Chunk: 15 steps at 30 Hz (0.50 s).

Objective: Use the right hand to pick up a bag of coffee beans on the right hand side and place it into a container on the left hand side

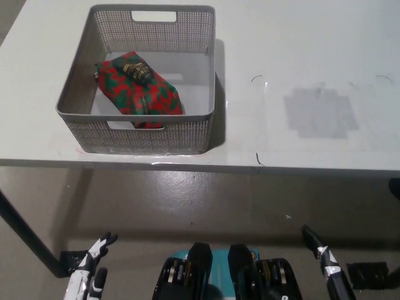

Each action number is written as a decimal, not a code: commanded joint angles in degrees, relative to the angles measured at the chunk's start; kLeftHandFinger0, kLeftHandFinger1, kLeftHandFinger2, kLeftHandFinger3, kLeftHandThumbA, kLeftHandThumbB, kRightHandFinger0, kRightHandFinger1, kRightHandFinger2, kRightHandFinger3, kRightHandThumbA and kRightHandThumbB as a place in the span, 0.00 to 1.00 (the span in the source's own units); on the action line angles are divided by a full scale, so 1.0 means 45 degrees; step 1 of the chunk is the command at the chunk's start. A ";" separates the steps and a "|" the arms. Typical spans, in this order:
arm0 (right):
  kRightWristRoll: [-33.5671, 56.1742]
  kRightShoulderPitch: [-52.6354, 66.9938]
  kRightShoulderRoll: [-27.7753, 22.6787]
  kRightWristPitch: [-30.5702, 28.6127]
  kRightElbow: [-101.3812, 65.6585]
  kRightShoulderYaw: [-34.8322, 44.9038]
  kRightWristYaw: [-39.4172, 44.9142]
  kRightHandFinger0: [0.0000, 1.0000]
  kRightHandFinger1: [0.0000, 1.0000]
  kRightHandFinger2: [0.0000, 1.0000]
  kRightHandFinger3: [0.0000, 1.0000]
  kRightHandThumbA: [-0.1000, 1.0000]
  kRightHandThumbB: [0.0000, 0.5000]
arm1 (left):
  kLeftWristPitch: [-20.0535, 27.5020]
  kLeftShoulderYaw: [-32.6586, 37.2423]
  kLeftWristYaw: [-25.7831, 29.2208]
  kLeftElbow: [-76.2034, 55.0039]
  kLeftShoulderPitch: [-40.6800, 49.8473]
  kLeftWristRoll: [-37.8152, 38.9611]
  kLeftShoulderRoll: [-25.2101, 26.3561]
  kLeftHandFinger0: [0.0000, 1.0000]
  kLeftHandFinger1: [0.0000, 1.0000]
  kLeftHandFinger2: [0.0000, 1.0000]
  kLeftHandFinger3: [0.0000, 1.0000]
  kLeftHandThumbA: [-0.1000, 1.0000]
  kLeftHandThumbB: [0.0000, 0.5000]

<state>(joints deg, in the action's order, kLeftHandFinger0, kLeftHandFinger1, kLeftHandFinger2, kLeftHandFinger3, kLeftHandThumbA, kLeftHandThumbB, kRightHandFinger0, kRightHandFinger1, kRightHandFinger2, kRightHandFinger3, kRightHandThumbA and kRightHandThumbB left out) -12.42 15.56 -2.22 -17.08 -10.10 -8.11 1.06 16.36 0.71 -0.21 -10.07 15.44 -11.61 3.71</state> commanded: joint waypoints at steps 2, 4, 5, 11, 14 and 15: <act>0.0102 -0.0159 0.0090 -0.1010 -0.0051 0.0378 -0.0519 1.00 1.00 1.00 1.00 1.00 0.75 | -0.0176 -0.0053 0.0116 -0.0167 -0.0626 -0.0179 0.0082 1.00 1.00 1.00 1.00 1.00 0.78; 0.0222 -0.0212 0.0130 -0.1143 -0.0061 0.0458 -0.0547 1.00 1.00 1.00 1.00 1.00 0.74 | -0.0303 -0.0129 0.0280 -0.0233 -0.0835 -0.0309 -0.0056 1.00 1.00 1.00 1.00 1.00 0.77; 0.0222 -0.0249 0.0155 -0.1178 -0.0070 0.0503 -0.0572 1.00 1.00 1.00 1.00 1.00 0.74 | -0.0314 -0.0153 0.0312 -0.0234 -0.0937 -0.0285 -0.0101 1.00 1.00 1.00 1.00 1.00 0.77; 0.0476 -0.0521 0.0114 -0.1369 -0.0137 0.0707 -0.0569 1.00 1.00 1.00 1.00 0.96 0.69 | -0.0761 -0.0203 0.0416 -0.0361 -0.1445 -0.0738 -0.0332 1.00 1.00 1.00 1.00 1.00 0.71; 0.0767 -0.0429 0.0074 -0.1274 -0.0225 0.0734 -0.0448 1.00 1.00 1.00 1.00 0.95 0.68 | -0.1147 -0.0173 0.0449 -0.0463 -0.1633 -0.1150 -0.0421 1.00 1.00 1.00 1.00 1.00 0.68; 0.0813 -0.0381 0.0049 -0.1277 -0.0296 0.0743 -0.0420 1.00 1.00 1.00 1.00 0.95 0.68 | -0.1202 -0.0151 0.0444 -0.0534 -0.1672 -0.1226 -0.0448 1.00 1.00 1.00 1.00 1.00 0.68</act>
<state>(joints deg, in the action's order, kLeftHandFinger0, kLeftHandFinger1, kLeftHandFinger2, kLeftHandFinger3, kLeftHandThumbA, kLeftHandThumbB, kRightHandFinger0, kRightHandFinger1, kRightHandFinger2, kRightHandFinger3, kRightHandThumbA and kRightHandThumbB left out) -11.64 13.92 -1.86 -19.74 -9.89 -5.37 -0.37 13.40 0.19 0.02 -10.10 9.40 -14.17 2.34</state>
